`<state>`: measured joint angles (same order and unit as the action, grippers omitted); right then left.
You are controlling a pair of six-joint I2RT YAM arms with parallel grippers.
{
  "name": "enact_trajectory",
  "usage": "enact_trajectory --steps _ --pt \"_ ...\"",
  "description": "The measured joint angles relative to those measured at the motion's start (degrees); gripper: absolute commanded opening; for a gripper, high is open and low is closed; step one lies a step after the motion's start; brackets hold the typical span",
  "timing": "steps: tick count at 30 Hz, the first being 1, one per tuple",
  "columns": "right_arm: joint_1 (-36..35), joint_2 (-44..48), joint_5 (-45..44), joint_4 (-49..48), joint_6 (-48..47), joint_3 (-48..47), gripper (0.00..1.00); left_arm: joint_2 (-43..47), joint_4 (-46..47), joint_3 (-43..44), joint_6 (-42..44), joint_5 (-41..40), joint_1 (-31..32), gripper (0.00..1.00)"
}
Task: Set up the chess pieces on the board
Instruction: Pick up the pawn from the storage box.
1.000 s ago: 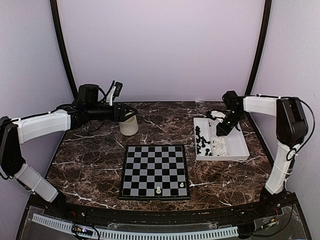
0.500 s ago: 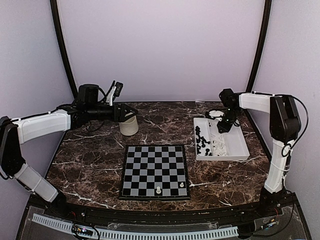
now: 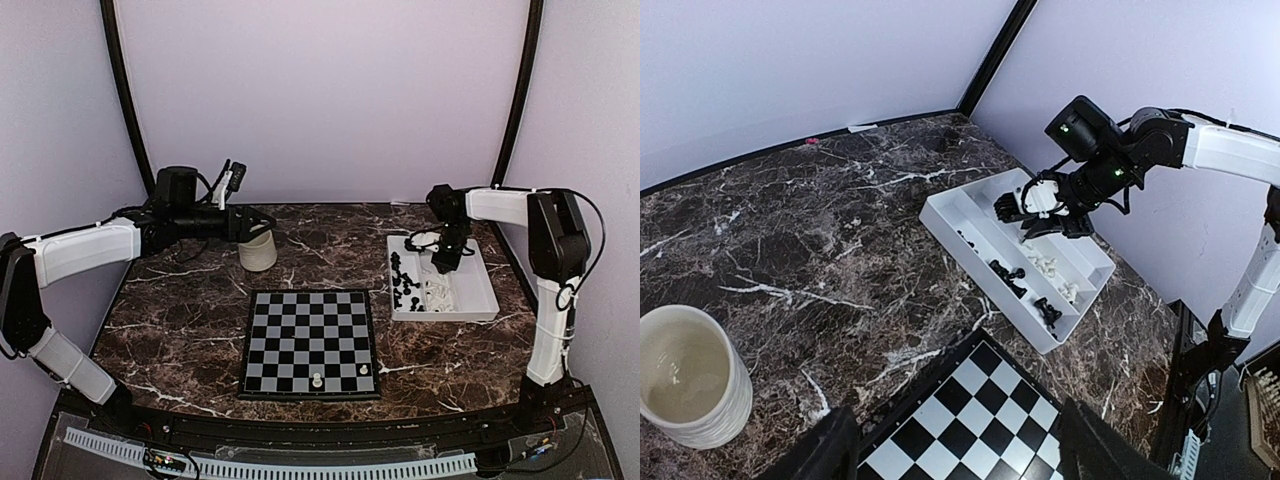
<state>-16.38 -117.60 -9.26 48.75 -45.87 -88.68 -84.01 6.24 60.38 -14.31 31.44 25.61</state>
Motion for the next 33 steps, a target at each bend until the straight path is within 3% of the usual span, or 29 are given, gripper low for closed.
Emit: enact_trajectory --steps 8,23,33 --pt "-0.50 -1.05 -1.95 1.51 -0.07 -1.53 0.00 -0.02 -0.46 0.57 0.17 0.00 0.00 0.71" --pt "-1.75 1.14 -0.72 5.20 1.42 -2.95 0.00 -0.11 -0.83 0.66 0.15 0.00 0.00 0.72" --pt "-13.84 12.26 2.80 6.75 5.38 -2.95 0.00 -0.42 -1.16 0.79 0.20 -0.24 0.00 0.72"
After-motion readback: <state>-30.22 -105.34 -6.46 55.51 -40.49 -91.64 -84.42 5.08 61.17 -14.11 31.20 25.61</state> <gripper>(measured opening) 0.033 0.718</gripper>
